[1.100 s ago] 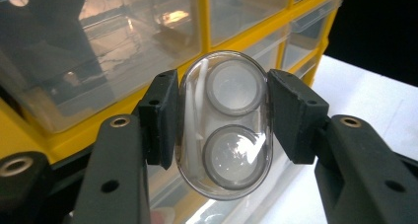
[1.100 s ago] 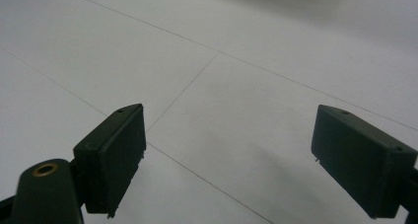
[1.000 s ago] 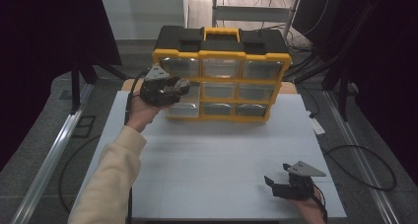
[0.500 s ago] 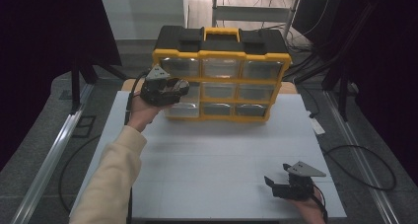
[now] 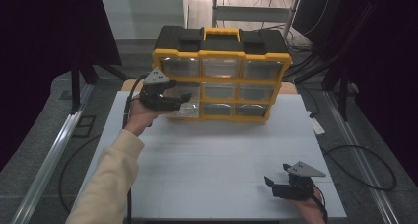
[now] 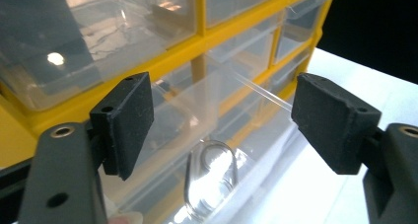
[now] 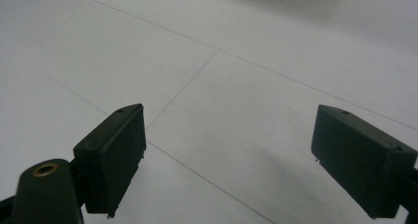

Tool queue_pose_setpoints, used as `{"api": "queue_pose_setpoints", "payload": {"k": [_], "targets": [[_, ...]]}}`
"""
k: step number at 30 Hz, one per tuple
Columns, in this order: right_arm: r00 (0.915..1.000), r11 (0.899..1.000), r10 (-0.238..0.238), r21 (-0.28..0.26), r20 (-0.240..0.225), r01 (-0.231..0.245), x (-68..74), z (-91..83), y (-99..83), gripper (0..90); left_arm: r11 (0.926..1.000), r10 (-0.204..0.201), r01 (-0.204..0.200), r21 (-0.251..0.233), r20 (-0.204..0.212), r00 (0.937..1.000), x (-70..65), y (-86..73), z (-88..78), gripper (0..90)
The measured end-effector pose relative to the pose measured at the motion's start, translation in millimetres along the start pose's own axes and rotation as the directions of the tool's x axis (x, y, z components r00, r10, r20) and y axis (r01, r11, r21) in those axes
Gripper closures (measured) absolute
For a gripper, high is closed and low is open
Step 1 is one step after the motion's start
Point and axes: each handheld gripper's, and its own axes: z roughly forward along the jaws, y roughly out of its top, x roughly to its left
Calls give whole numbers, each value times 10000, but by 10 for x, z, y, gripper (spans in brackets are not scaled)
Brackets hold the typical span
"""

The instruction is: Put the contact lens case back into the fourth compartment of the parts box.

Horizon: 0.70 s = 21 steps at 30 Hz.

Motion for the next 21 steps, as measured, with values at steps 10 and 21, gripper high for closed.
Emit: {"api": "queue_pose_setpoints", "payload": {"k": [10,21], "targets": [[10000,10000,-17,12,14,17,-1,0,-1,139,9994,101,-89,-334,375,9992,-86,-75,-100,229],[10000,10000,-34,-7,41,34,-1,-6,-6,139,9982,322,-288,-535,642,9974,-195,-110,-188,231]]}}
